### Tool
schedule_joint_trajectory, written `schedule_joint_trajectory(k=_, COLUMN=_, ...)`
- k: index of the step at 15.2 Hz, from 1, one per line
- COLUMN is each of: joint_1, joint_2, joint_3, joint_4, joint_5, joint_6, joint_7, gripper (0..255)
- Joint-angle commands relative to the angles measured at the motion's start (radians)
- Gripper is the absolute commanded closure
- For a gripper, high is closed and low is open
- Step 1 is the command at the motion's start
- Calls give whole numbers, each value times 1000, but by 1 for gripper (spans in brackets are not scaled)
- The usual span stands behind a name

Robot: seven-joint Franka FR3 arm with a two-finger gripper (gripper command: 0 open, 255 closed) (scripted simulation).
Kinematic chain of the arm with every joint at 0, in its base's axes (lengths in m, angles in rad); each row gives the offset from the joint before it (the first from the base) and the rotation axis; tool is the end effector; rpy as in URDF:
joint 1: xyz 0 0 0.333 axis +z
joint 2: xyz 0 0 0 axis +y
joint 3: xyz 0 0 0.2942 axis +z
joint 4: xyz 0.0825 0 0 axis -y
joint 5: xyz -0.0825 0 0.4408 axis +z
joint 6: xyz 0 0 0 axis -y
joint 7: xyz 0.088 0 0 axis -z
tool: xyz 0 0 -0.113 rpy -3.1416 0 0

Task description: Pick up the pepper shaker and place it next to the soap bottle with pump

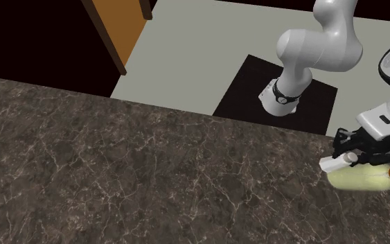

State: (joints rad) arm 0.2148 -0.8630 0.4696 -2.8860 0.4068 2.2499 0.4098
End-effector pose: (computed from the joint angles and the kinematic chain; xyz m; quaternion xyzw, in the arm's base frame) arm 0.3139 0.2100 0.3532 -0.9942 0.0355 -0.0930 0.0412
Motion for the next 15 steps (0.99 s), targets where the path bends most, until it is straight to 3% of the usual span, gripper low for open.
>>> schedule_joint_trajectory(k=1, joint_1=11, joint_2=46, joint_3=13, joint_4=-37, joint_5=8, joint_6=-29, joint_7=2, gripper=255)
schedule_joint_trajectory(k=6, joint_1=48, joint_2=71, joint_3=-18, joint_4=-50, joint_5=-21, joint_6=5, joint_7=28, gripper=255)
schedule_joint_trajectory(k=10, joint_1=49, joint_2=72, joint_3=-19, joint_4=-50, joint_5=-23, joint_6=5, joint_7=29, gripper=255)
schedule_joint_trajectory(k=11, joint_1=49, joint_2=69, joint_3=-21, joint_4=-50, joint_5=-23, joint_6=3, joint_7=29, gripper=0)
schedule_joint_trajectory(k=15, joint_1=49, joint_2=70, joint_3=-19, joint_4=-49, joint_5=-23, joint_6=4, joint_7=30, gripper=0)
